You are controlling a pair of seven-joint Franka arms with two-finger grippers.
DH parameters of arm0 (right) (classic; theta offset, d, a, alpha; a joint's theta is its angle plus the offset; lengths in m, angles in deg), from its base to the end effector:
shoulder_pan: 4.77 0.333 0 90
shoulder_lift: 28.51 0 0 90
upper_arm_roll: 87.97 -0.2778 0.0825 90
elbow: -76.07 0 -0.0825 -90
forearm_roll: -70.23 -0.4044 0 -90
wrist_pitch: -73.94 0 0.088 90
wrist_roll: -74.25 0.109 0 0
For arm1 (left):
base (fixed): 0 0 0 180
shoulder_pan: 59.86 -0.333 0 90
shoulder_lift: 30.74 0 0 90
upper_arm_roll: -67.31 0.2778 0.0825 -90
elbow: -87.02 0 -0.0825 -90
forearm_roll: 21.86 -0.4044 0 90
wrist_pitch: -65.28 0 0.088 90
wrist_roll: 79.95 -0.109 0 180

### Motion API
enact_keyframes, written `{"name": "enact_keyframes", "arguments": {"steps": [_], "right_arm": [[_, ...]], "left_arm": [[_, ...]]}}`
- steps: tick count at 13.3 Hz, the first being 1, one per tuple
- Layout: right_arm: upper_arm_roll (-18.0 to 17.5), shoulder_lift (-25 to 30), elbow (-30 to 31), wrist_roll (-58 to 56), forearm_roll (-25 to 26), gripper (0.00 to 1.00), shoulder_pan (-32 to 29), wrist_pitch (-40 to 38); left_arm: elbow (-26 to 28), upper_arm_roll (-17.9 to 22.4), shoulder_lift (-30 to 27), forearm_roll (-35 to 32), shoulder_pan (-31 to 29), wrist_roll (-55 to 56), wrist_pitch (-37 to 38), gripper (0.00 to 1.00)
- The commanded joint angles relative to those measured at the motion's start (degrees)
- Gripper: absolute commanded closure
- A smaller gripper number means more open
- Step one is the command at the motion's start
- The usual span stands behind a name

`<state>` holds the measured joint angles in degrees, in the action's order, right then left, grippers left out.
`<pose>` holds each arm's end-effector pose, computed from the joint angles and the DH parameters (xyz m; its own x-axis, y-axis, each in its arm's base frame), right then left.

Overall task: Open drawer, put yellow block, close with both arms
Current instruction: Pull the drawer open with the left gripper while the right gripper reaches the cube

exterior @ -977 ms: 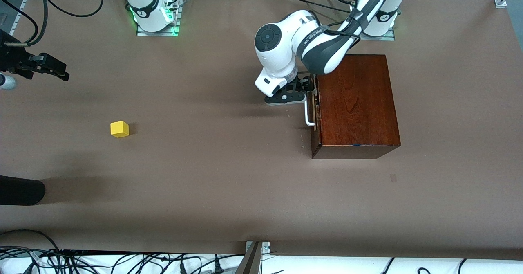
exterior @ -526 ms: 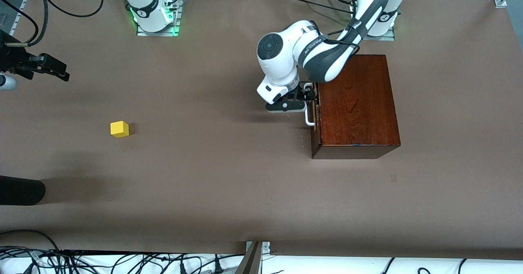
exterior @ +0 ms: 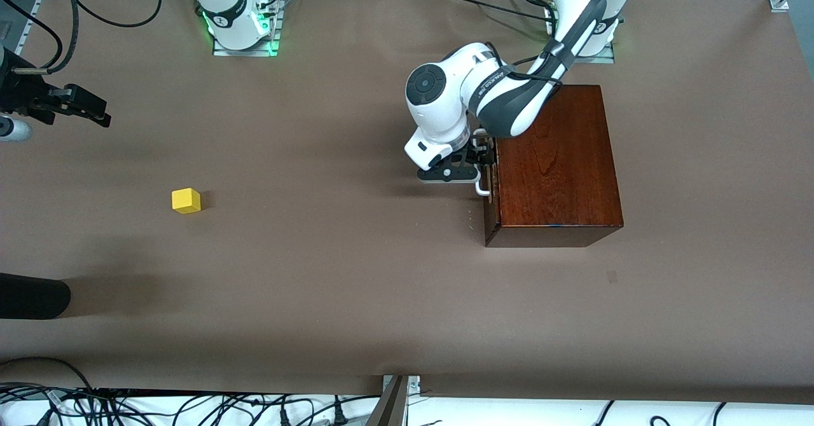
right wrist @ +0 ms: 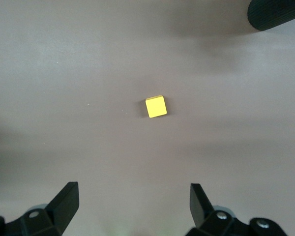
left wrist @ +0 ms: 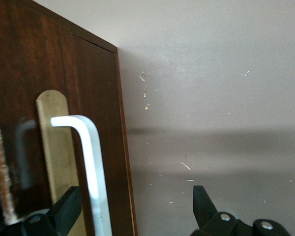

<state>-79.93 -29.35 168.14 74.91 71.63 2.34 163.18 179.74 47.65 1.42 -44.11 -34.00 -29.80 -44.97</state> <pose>0.5753 -0.0116 0.5571 0.9976 -0.0282 -0.0636 -0.0265 -0.9993 0.0272 0.4935 -0.4378 0.2514 0.9977 -0.0612 -0.0298 -0.0669 -0.9626 -0.2626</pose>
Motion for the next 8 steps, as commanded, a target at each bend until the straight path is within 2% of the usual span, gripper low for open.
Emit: {"name": "enact_keyframes", "arguments": {"steps": [1,6,8], "right_arm": [[-0.39,-0.22,-0.75,0.93,0.62,0.00,-0.07,-0.82],[-0.39,-0.48,-0.14,0.93,0.62,0.00,-0.07,-0.12],[-0.39,-0.57,1.44,0.93,0.71,0.00,-0.07,1.63]], "left_arm": [[-0.96,0.32,1.14,-0.78,0.60,0.13,-0.85,0.00],[-1.05,0.32,2.82,0.01,0.69,2.41,-2.17,0.00],[-1.48,0.23,3.25,2.80,0.77,4.25,-2.08,0.00]]}}
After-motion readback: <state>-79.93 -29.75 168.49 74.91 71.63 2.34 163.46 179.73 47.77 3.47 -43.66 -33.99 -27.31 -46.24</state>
